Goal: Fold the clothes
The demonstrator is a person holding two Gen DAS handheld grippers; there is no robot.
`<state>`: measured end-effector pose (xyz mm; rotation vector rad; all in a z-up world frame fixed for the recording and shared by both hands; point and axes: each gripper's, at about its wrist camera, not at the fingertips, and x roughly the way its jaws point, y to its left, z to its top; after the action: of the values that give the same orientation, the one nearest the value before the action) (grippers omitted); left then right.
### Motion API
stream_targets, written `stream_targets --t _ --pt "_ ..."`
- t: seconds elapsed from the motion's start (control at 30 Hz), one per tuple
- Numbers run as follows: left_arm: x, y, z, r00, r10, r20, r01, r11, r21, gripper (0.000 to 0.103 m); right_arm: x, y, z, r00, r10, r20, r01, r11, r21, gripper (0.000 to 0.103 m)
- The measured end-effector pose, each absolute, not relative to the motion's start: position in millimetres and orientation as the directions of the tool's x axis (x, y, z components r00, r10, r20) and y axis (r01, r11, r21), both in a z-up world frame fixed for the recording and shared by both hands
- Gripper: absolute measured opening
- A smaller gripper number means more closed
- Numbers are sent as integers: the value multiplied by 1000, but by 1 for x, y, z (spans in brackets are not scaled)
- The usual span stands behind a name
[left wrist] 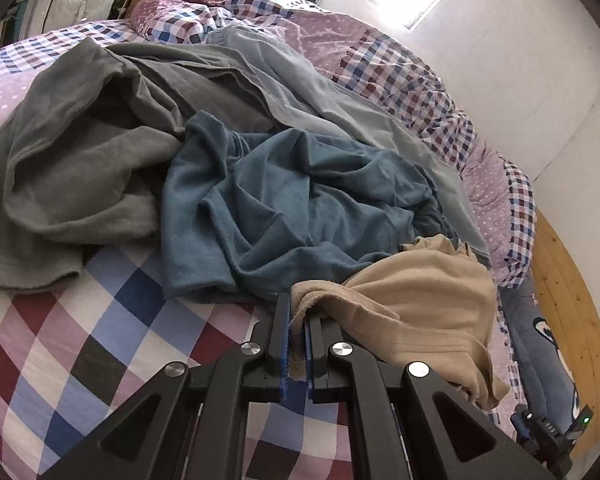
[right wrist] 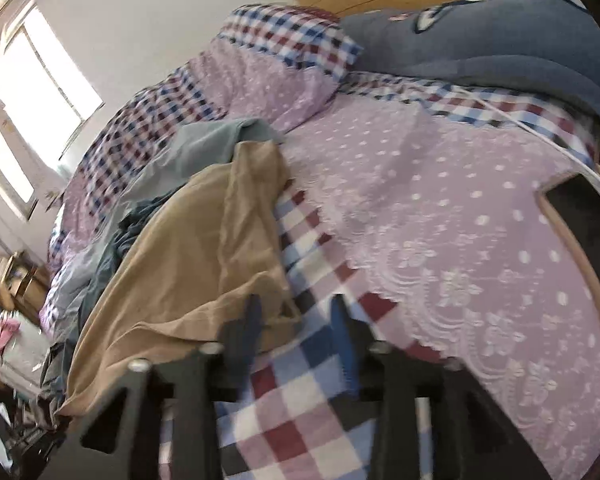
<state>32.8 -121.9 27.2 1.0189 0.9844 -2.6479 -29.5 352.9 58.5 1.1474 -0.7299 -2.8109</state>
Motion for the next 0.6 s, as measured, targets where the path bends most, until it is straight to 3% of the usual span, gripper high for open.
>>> stream_targets --t 0.4,0.6 --pt "27 -122 25 -758 106 -644 346 -771 -534 3 -50 301 42 -624 -103 -775 47 -994 95 44" --pt "26 -124 25 -758 110 -642 348 -764 -543 3 -52 280 47 -685 16 -728 81 -992 -97 44"
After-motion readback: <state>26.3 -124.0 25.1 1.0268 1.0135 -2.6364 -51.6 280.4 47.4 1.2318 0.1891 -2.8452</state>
